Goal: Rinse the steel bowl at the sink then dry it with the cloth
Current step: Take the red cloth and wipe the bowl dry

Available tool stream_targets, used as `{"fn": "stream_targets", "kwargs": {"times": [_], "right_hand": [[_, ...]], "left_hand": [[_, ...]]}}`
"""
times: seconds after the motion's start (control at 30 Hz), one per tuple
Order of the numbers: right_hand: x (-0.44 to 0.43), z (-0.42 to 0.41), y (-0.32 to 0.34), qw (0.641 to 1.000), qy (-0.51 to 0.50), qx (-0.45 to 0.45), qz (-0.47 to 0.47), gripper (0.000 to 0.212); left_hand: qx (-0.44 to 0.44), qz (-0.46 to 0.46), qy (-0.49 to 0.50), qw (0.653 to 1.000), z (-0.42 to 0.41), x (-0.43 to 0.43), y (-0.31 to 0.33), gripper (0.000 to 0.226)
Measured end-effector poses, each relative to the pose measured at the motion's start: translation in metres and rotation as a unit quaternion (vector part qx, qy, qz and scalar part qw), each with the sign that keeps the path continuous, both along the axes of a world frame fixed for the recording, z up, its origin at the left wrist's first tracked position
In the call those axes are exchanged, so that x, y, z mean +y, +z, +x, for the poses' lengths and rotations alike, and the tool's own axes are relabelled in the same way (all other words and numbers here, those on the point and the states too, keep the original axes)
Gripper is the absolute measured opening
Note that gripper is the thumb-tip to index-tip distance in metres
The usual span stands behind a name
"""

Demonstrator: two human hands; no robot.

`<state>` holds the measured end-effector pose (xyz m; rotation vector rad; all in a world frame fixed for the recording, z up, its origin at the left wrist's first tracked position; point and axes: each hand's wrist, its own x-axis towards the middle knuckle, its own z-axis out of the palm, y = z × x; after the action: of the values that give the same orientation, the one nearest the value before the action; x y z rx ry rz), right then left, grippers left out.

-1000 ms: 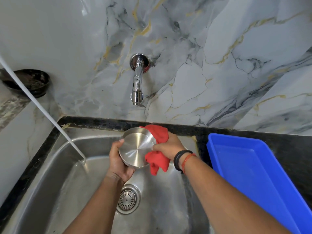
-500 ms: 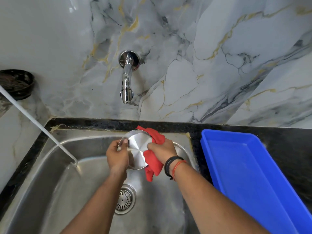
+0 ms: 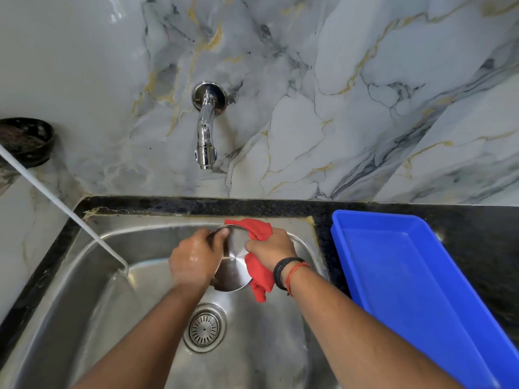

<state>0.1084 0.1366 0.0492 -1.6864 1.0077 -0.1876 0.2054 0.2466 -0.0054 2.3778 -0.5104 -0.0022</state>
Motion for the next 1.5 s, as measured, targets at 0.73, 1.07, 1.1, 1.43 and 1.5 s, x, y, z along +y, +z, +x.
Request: {"fn": "stream_targets", "kwargs": {"times": [0.73, 1.07, 1.1, 1.43, 1.5], "right_hand": [[0.02, -0.014, -0.011, 0.994, -0.103, 0.014, 0.042, 0.027], [0.014, -0.019, -0.015, 0.985, 0.002, 0.143, -0.093, 0.015], [0.012, -0.018, -0.012, 0.984, 0.013, 0.143, -0.101, 0.017], [0.027, -0.028, -0.03, 0.989, -0.12, 0.08, 0.039, 0.022], [0.029, -0.03, -0.036, 0.985, -0.144, 0.078, 0.058, 0.016]], "left_hand": [[-0.07, -0.059, -0.093, 0.991, 0.006, -0.007, 0.014, 0.049], [-0.209, 0.063, -0.324, 0.92, 0.008, -0.013, 0.027, 0.077], [-0.232, 0.07, -0.362, 0.9, 0.008, -0.015, 0.029, 0.07], [0.065, -0.143, -0.008, 0.988, -0.012, -0.007, -0.006, 0.028], [0.101, -0.132, 0.043, 0.985, -0.017, -0.009, -0.011, 0.019]]}}
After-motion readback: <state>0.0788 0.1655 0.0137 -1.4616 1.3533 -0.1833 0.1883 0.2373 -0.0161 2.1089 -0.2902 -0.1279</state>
